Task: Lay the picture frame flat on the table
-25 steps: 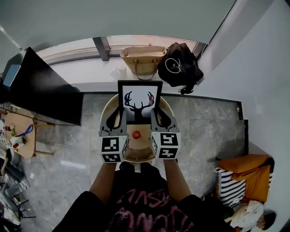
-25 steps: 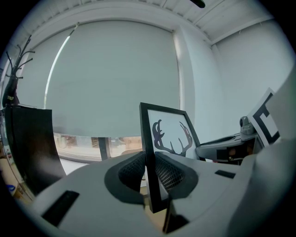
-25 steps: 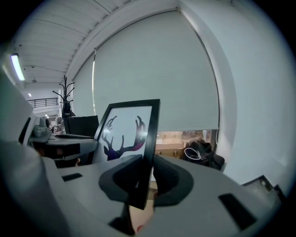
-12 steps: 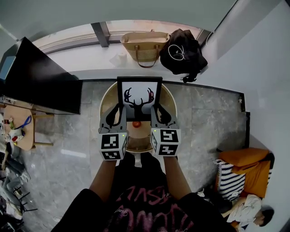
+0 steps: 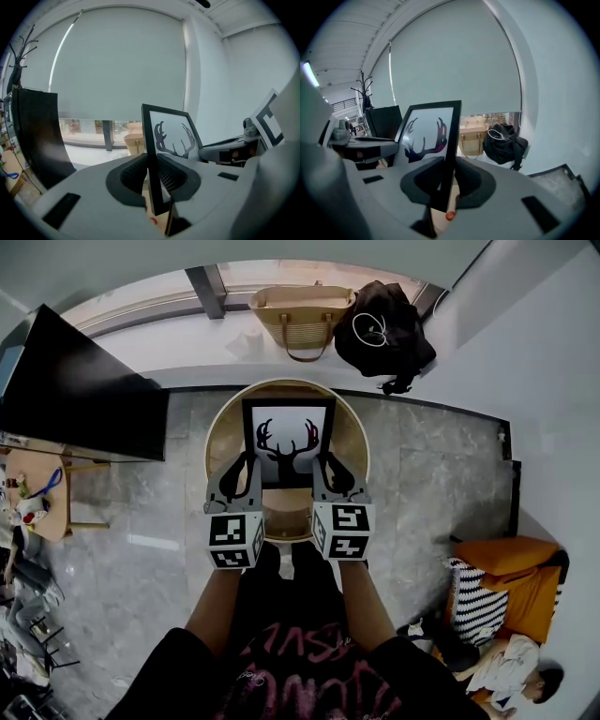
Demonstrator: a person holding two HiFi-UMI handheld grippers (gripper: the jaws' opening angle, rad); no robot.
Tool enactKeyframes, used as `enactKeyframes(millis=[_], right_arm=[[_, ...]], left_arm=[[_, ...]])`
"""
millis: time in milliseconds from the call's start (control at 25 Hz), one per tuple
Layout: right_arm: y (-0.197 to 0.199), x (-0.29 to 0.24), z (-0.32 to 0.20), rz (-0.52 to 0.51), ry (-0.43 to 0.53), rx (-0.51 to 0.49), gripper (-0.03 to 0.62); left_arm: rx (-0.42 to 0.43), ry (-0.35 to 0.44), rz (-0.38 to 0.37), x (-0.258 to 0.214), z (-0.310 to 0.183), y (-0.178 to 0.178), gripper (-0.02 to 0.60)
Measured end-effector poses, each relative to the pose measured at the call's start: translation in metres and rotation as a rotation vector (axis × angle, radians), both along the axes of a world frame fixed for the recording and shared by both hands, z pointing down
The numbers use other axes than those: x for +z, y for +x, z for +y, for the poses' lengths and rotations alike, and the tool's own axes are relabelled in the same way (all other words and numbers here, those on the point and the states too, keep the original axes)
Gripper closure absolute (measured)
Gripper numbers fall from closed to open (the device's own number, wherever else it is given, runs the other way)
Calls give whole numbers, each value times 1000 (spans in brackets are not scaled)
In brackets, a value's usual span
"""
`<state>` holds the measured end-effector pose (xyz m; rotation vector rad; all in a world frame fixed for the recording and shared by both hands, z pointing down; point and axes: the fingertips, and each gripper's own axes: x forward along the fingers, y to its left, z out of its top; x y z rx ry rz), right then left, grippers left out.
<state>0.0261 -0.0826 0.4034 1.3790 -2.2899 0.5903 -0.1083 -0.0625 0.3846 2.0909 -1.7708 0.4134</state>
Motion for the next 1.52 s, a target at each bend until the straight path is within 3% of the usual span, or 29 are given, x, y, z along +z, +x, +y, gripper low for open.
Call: enactKeyframes(millis=[1520], right_arm=[[-3,129,61,34,-231,-28,513]], left_arm=[[-31,-228,34,128,62,-3,511]])
